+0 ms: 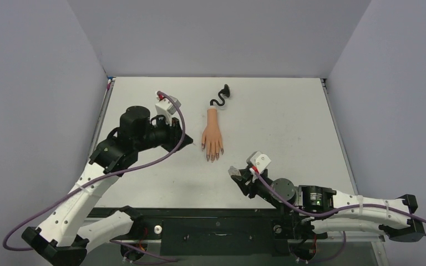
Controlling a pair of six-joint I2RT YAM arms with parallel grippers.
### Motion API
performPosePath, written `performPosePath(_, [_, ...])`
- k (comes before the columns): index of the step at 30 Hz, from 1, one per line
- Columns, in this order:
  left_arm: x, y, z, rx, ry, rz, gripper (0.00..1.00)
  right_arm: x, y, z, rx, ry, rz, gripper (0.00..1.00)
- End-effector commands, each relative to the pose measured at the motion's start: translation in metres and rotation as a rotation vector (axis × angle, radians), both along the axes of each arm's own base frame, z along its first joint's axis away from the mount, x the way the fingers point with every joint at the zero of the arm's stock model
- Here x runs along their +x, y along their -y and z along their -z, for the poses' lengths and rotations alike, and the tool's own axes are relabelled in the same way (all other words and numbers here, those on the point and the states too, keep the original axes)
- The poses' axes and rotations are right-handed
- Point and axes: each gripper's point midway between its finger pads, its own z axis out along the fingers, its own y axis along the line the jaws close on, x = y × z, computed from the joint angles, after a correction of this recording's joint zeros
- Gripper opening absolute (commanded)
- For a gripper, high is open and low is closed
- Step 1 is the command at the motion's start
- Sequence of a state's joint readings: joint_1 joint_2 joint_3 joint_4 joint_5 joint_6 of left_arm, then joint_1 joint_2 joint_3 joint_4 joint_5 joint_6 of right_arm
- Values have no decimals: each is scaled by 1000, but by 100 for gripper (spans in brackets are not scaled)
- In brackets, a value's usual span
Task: Paint the nails
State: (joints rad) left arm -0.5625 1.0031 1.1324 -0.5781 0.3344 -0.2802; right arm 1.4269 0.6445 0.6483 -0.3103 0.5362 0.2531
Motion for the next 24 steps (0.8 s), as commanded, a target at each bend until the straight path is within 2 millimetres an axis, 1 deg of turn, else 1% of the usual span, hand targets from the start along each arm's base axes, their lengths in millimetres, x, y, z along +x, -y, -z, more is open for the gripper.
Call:
performPosePath(1, [-31, -16, -33, 42, 49, 67, 0, -16, -42, -41, 84, 39, -241, 0])
performPosePath(2, [-35, -17, -37, 34, 54, 74, 0, -22, -51, -40, 79, 28, -304, 0])
performPosePath(3, [-39, -18, -44, 27, 57, 80, 0, -17, -53, -42, 84, 29, -306, 0])
performPosePath(4, [-42, -18, -48, 21, 56, 90, 0, -21, -59, -40, 78, 18, -347, 0])
performPosePath(7, [-54, -21, -58, 17, 53, 119, 0, -18, -68, -44, 71, 37, -379, 0])
performPosePath(8, [-59, -19, -59, 13, 52, 144, 0, -22, -74, -44, 66, 32, -417, 0])
performPosePath(11, [-75, -11, -65, -9, 46, 227, 0, -25, -83, -45, 50, 46, -463, 0])
performPosePath(12, [-81, -7, -66, -18, 44, 262, 0, -27, -84, -46, 49, 48, -476, 0])
performPosePath(18, [-100, 8, -61, -26, 16, 379, 0, -24, -89, -56, 54, 79, -486, 0])
performPosePath(21, [-105, 17, -58, -29, 13, 417, 0, -23, -92, -60, 53, 89, -493, 0])
performPosePath(24, [-106, 22, -56, -41, 15, 426, 0, -22, -93, -63, 54, 91, -495, 0])
